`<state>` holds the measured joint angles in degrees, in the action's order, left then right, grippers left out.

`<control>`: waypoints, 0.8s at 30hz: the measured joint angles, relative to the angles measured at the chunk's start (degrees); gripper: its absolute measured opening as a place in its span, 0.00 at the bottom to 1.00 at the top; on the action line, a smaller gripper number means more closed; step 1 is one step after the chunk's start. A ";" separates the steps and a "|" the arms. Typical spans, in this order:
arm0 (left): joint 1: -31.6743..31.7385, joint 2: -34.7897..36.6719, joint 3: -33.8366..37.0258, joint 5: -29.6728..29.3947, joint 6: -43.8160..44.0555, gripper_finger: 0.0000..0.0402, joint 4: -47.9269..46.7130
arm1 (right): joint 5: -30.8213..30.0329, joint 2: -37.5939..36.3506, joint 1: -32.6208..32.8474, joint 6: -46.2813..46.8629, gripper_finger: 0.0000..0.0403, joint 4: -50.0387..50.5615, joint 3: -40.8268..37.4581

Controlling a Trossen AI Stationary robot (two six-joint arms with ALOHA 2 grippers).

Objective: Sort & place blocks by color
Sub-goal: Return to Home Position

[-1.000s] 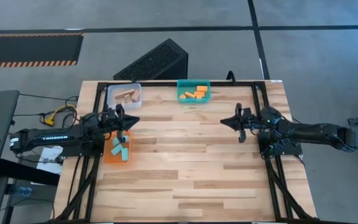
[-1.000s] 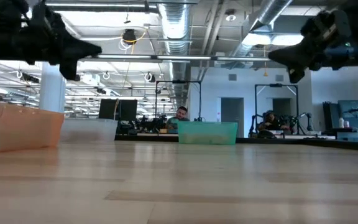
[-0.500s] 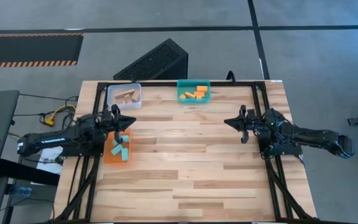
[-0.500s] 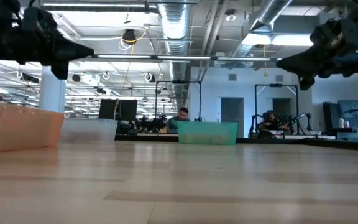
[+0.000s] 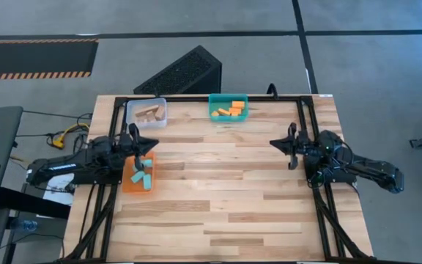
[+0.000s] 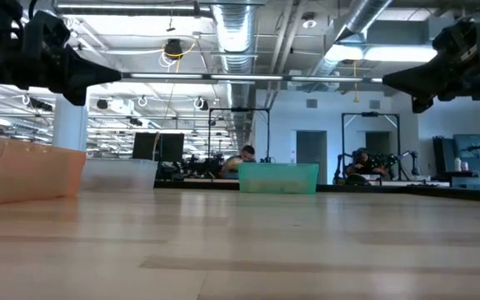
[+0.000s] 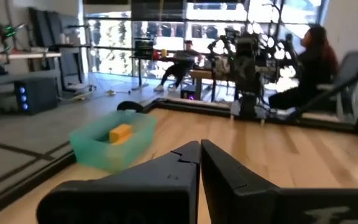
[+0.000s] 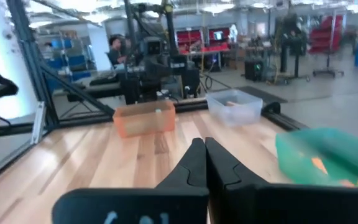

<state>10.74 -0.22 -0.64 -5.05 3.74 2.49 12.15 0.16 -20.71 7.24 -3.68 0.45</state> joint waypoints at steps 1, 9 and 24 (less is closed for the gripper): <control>0.02 -0.12 0.00 0.88 -1.26 0.00 -0.32 | 0.27 -0.04 0.18 -1.22 0.01 0.26 0.00; 0.02 -1.61 0.05 3.51 -3.70 0.00 -0.74 | -0.65 2.53 0.81 -1.72 0.06 0.79 0.00; 0.01 -2.00 0.13 3.55 -3.56 0.00 -0.62 | -0.53 2.89 0.81 -1.72 0.07 1.05 -0.04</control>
<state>10.75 -2.22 -0.51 -1.50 0.17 1.87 11.62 3.05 -19.90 5.52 -2.63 0.40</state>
